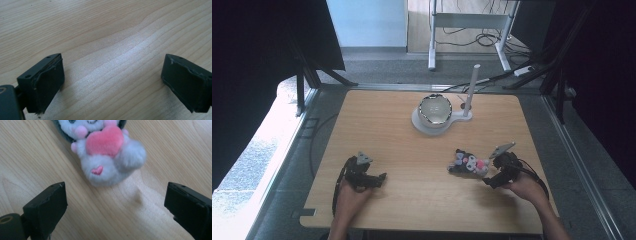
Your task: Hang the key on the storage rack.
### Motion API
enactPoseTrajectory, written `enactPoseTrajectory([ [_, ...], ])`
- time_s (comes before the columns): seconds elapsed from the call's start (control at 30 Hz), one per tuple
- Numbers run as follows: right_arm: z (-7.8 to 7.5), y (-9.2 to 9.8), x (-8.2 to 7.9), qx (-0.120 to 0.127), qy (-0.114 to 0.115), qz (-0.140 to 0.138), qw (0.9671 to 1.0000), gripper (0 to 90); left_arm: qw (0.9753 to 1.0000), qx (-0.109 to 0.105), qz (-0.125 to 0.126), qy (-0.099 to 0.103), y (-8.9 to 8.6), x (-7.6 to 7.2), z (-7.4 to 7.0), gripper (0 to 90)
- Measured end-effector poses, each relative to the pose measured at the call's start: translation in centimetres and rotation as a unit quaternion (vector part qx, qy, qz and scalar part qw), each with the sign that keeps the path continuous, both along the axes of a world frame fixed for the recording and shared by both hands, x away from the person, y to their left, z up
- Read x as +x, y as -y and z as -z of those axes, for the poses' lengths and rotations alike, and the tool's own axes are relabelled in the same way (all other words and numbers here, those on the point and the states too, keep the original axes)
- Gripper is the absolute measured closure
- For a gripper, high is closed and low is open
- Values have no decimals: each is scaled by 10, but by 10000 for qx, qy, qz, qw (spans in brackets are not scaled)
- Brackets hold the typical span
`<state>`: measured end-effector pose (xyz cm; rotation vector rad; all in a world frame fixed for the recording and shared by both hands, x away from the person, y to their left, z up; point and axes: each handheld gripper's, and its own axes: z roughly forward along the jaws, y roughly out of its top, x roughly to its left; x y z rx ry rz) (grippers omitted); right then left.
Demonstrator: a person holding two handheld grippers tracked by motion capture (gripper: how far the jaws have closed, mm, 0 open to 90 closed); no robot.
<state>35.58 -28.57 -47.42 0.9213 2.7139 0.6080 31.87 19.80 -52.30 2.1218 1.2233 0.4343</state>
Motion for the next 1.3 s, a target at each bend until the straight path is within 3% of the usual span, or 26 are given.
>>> enactPoseTrajectory([
  [0.43,-7,-27,20,-564,-282,-456,9970,96,10000,2,6,-1,0,0,0,48],
  [0.9,-6,-66,40,-1105,-690,-958,9868,114,10000,0,0,5,0,-1,0,50],
  [1.0,-4,-73,44,-1239,-784,-1007,9841,156,10000,1,1,5,0,0,0,50],
  [1.13,-3,-81,47,-1345,-938,-1132,9799,311,10000,1,1,5,0,-1,0,50],
  [1.23,-1,-84,49,-1464,-1076,-1176,9763,351,10000,2,2,5,0,-1,0,51],
  [1.3,-1,-84,49,-1480,-1111,-1169,9758,366,10000,1,1,5,0,-1,0,51],
])
